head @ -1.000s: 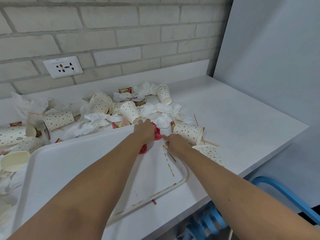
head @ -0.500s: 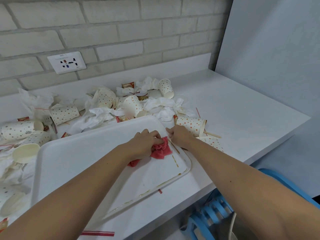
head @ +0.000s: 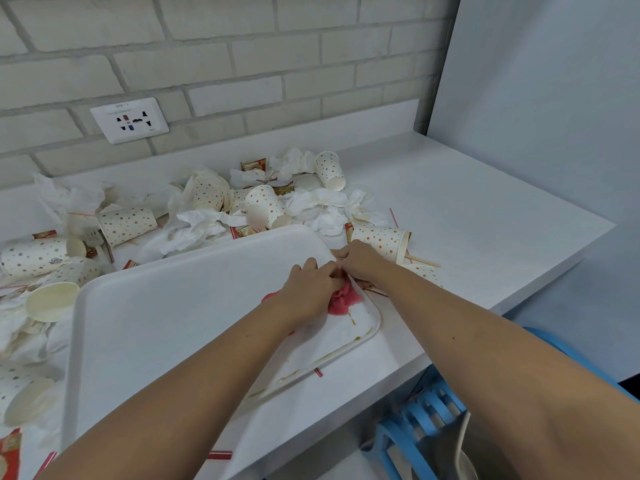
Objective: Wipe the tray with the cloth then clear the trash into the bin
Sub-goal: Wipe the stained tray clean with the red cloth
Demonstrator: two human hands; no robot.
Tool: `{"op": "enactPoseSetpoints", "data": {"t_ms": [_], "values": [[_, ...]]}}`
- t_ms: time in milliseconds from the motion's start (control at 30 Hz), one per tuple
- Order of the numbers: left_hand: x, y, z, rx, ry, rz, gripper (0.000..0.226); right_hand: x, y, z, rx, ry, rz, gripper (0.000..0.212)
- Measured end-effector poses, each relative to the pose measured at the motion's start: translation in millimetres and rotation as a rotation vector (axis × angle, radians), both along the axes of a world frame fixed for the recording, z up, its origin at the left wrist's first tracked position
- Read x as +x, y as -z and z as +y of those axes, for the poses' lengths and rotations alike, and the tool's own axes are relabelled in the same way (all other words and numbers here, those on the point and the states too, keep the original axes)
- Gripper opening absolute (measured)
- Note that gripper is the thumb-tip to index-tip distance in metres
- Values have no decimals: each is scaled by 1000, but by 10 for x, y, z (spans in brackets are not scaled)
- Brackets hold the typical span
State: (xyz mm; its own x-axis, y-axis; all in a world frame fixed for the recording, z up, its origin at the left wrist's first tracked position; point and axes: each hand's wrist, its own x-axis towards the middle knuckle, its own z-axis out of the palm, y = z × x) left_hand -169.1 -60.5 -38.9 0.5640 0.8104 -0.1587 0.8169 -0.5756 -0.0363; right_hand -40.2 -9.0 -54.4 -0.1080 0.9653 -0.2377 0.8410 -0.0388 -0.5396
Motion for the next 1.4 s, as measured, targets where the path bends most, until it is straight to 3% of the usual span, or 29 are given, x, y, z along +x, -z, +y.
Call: {"op": "enactPoseSetpoints", "data": {"t_ms": [133, 333, 600, 833, 1000, 1300, 1400], "values": [[-133, -32, -80, -35, 122, 15, 44, -8, -21, -16, 3, -43, -69, 39], [-147, -115, -15, 29, -67, 76, 38, -15, -25, -24, -6, -26, -92, 35], [84, -6, -106, -22, -3, -29, 35, -44, -70, -50, -21, -15, -100, 34], [-141, -19, -249, -107, 182, -49, 49, -47, -104, -72, -2, -101, -212, 39], [-344, -79, -135, -162, 82, -58, 65, -48, -75, -65, -10, -57, -183, 38], [112, 43, -234, -69, 37, -158, 45, -86, -130, -96, -25, -67, -218, 39], [110, 56, -313, -98, 109, -189, 49, -94, -138, -118, -3, -94, -246, 42]]}}
